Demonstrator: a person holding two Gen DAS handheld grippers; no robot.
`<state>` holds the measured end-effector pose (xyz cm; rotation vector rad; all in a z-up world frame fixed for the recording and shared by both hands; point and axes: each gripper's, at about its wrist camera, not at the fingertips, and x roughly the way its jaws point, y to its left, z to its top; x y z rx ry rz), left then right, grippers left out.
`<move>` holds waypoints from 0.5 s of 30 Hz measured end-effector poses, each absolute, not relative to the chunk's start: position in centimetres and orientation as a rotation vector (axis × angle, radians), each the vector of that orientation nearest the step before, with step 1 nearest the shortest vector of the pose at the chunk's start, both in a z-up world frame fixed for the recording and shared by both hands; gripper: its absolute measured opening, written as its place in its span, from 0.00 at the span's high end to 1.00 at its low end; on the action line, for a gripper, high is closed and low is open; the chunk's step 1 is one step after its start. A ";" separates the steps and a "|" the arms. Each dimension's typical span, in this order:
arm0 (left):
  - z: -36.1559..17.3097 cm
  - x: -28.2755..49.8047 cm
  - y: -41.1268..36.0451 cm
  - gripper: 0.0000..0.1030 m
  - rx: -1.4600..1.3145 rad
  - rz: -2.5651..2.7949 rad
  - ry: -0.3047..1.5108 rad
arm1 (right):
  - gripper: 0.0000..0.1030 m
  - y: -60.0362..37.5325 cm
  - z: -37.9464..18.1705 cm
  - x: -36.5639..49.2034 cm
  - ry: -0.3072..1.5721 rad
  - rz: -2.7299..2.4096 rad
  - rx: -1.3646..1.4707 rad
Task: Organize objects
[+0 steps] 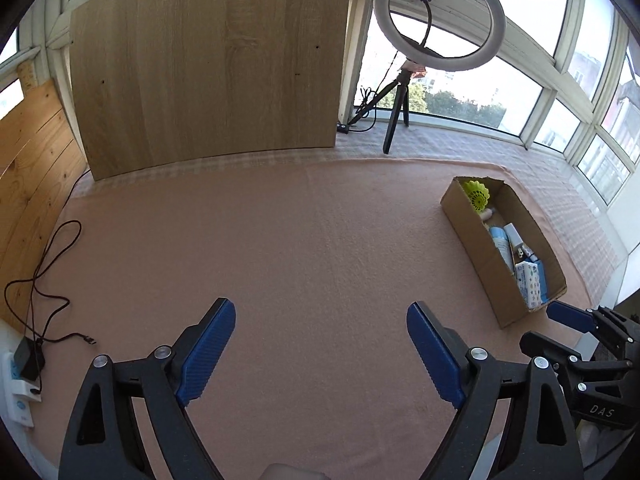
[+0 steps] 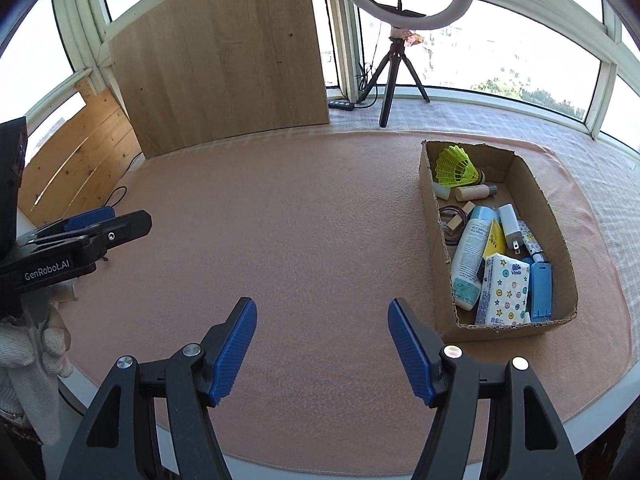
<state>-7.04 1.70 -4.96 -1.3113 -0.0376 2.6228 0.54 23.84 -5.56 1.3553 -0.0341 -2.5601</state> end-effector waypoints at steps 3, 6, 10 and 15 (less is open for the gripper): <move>-5.1 -6.0 -0.4 0.13 -1.331 2.641 -0.078 | 0.36 22.0 -5.5 0.5 -0.022 -2.551 1.338; -5.0 -5.0 -1.9 0.13 -1.334 2.667 -0.079 | 0.34 20.5 -5.4 0.4 -0.011 -2.547 1.326; -5.1 -3.7 -3.2 0.12 -1.343 2.685 -0.094 | 0.31 18.7 -5.1 0.3 0.017 -2.559 1.304; -5.4 -2.8 -4.0 0.12 -1.356 2.691 -0.122 | 0.28 17.3 -4.7 0.3 0.041 -2.588 1.268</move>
